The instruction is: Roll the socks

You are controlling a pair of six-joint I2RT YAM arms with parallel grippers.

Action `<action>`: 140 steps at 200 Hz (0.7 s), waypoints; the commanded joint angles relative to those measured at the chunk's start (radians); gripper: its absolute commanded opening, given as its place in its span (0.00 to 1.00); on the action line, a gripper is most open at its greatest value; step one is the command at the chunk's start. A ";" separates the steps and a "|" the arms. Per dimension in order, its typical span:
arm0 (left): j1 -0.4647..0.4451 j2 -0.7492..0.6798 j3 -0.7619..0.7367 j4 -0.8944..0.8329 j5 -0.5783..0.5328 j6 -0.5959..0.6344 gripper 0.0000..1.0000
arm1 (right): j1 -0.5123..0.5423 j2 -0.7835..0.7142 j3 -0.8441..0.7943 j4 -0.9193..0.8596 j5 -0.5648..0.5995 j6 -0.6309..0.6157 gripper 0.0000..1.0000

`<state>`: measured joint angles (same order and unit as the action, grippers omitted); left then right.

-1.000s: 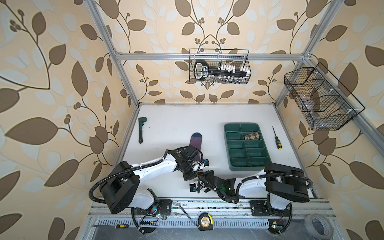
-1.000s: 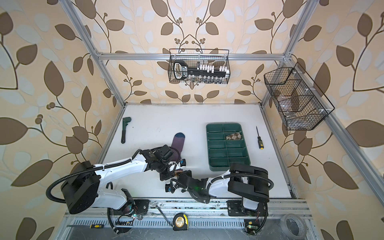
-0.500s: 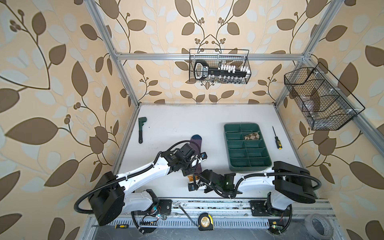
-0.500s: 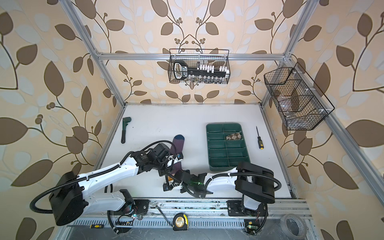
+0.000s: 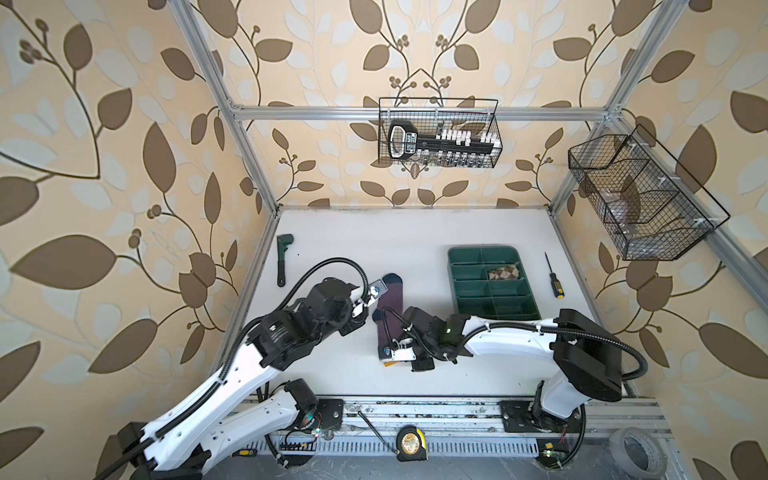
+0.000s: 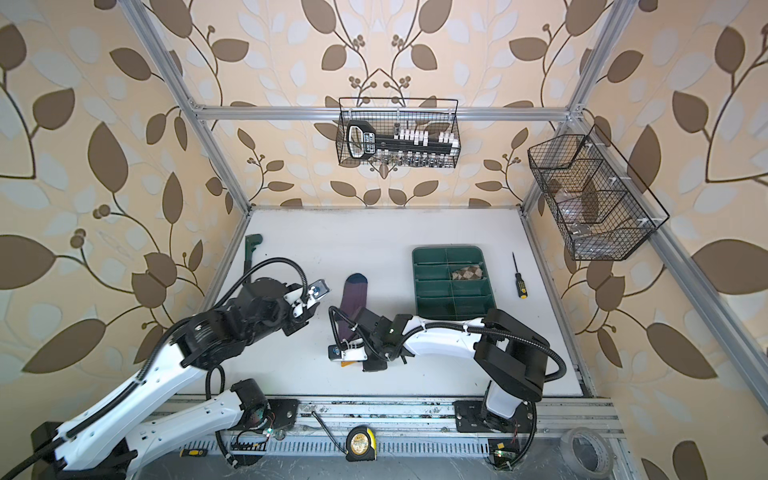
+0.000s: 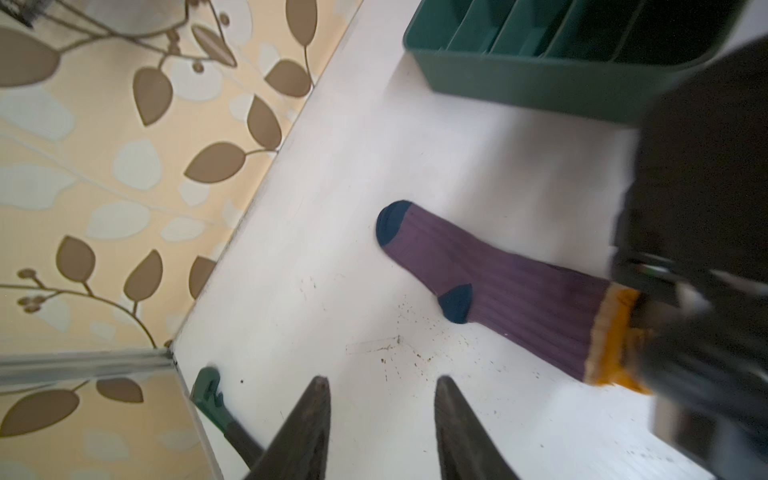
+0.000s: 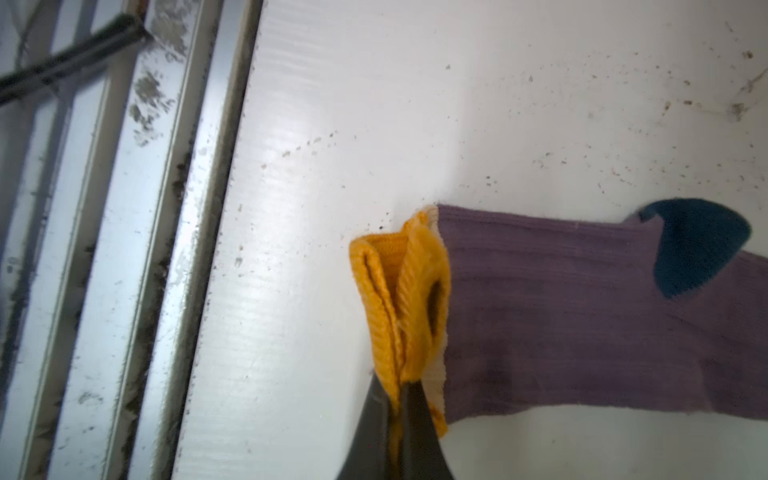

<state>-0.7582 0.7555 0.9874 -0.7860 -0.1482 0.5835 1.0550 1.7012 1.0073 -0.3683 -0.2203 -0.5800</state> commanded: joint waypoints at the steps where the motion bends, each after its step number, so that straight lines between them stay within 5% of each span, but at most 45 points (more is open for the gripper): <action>1: -0.003 -0.036 0.046 -0.197 0.190 0.144 0.42 | -0.058 0.109 0.119 -0.220 -0.228 -0.018 0.00; 37: -0.103 -0.042 -0.026 -0.216 0.104 0.202 0.42 | -0.114 0.288 0.309 -0.385 -0.304 -0.042 0.00; 90: -0.511 0.049 -0.303 -0.067 -0.257 0.194 0.40 | -0.172 0.383 0.421 -0.405 -0.261 -0.062 0.00; 140: -0.555 0.328 -0.408 0.250 -0.329 0.117 0.40 | -0.199 0.409 0.456 -0.423 -0.286 -0.080 0.02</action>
<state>-1.3071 1.0107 0.6029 -0.7383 -0.3824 0.7456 0.8639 2.0777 1.4441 -0.7486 -0.4850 -0.6224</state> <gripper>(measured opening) 0.385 0.048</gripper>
